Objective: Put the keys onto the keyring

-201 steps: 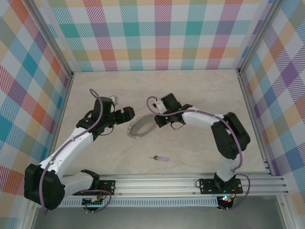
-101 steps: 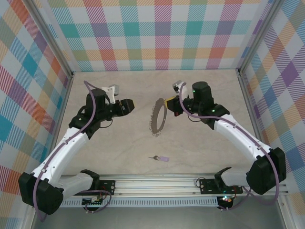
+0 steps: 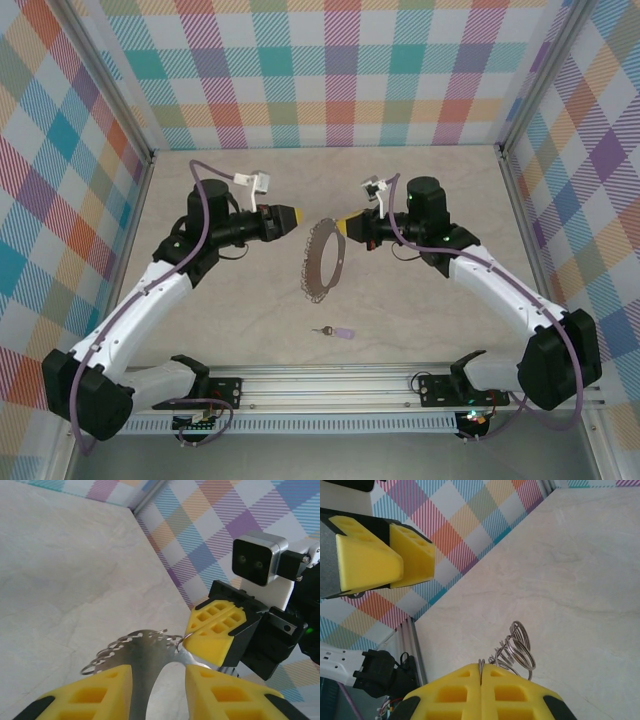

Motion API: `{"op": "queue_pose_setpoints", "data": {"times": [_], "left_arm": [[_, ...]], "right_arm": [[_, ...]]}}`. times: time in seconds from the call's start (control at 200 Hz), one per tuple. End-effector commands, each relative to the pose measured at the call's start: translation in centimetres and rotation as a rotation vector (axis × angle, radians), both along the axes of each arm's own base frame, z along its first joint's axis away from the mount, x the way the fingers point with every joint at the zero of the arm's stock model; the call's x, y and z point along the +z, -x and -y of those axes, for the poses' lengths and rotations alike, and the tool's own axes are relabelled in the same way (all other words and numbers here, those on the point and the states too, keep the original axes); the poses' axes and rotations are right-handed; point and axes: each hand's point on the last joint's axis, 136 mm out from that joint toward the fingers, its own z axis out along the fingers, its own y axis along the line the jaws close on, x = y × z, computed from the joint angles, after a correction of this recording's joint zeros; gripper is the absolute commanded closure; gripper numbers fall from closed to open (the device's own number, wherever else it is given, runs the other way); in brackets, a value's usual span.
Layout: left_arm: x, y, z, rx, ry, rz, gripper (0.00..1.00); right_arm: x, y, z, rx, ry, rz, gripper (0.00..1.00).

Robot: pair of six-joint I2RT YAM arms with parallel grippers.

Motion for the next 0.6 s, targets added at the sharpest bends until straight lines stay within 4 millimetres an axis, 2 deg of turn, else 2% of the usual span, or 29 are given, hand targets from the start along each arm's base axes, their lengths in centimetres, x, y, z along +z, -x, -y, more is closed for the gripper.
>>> {"op": "queue_pose_setpoints", "data": {"times": [0.0,0.19,0.35,0.425,0.595], "left_arm": [[1.9,0.3,1.9,-0.082,0.037,0.064,0.67],[1.4,-0.1,4.3,-0.158,0.035,0.068,0.69],[0.2,0.0,6.0,-0.206,0.025,0.055,0.72],[-0.6,-0.5,5.7,-0.165,-0.004,0.049,0.73],[-1.7,-1.7,3.4,-0.005,-0.076,0.06,0.71]], "right_arm": [[1.7,0.7,-0.5,0.056,-0.076,0.019,1.0],[1.8,1.4,-0.4,0.08,-0.084,0.038,1.0],[1.4,1.3,-0.3,0.066,-0.071,0.049,1.0],[0.4,0.7,-0.2,0.035,-0.047,0.038,1.0],[-3.4,-1.5,-0.3,-0.033,0.004,-0.01,1.0]]}}
